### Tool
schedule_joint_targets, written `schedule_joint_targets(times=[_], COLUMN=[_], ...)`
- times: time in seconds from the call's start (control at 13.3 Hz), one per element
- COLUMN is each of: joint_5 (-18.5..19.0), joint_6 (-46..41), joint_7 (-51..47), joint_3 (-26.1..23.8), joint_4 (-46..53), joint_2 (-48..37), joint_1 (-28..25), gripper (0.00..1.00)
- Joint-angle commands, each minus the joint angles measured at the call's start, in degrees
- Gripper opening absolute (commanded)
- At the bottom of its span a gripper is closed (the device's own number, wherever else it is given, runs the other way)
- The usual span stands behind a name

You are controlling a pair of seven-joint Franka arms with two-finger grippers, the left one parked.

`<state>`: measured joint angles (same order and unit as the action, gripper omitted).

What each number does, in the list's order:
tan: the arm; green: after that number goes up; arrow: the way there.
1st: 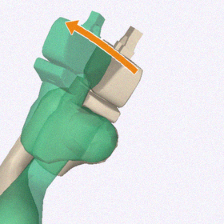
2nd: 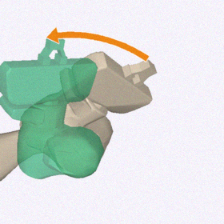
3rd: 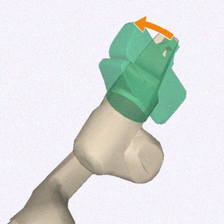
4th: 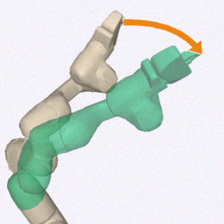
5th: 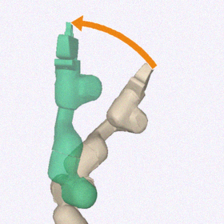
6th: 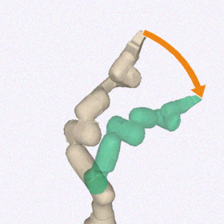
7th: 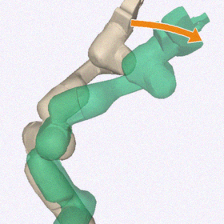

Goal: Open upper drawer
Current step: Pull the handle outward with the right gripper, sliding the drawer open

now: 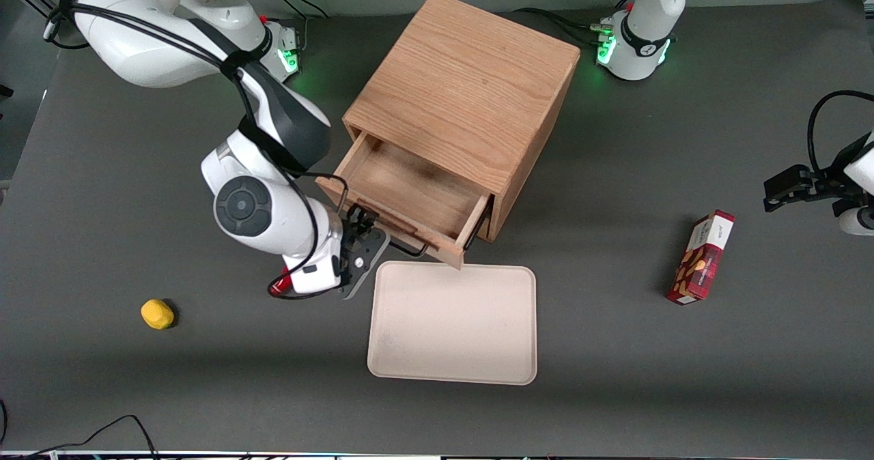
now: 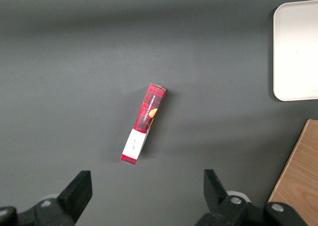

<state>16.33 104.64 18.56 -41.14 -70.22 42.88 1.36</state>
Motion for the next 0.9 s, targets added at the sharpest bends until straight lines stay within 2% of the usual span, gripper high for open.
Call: schedule_joint_targets(times=[0.0,0.3,0.82], joint_5=[1.33,0.98,-0.15], joint_6=[2.93,3.64,3.73], joint_7=[3.59,8.16,7.11], joint_3=[1.32,2.55,2.73], joint_4=[2.54,5.79,10.01], joint_2=[1.85,3.34,5.28], joint_1=[0.30,2.50,2.86], gripper=[1.00,1.00,1.00])
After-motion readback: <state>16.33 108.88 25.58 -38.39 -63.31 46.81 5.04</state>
